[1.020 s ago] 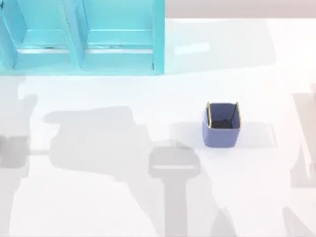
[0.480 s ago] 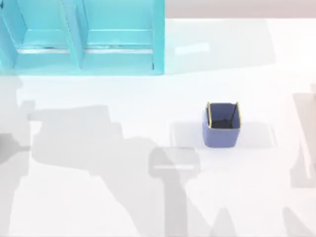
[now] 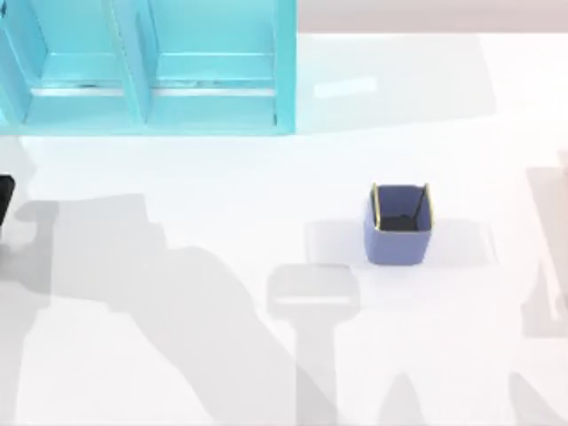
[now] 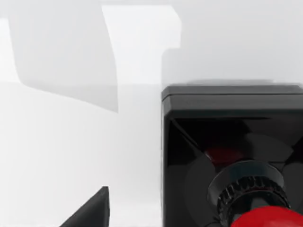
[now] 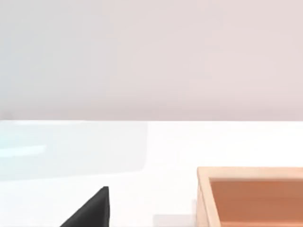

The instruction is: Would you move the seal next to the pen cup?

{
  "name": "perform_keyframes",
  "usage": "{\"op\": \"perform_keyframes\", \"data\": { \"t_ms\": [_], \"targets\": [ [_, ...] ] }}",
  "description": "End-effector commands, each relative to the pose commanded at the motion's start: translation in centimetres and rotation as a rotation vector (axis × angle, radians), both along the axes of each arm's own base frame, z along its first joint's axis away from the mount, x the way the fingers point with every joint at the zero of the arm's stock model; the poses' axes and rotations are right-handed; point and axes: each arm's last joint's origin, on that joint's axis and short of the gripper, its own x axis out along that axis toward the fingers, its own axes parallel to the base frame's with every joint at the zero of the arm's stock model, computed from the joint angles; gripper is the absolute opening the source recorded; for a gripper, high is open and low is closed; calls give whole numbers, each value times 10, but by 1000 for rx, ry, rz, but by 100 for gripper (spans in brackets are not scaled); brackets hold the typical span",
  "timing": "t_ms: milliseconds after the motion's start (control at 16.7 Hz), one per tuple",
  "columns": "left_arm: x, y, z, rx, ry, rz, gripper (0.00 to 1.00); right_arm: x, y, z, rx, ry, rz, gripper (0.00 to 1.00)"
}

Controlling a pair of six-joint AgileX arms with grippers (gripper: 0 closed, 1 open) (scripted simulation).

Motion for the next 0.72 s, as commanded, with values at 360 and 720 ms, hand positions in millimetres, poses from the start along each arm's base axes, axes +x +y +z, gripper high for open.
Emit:
{"op": "perform_keyframes", "data": {
  "t_ms": [360, 720],
  "targets": [
    [0, 0, 0, 0, 0, 0, 62, 0, 0, 0, 0, 0, 0, 100],
    [0, 0, 0, 0, 0, 0, 17, 0, 0, 0, 0, 0, 0, 100]
  ]
}}
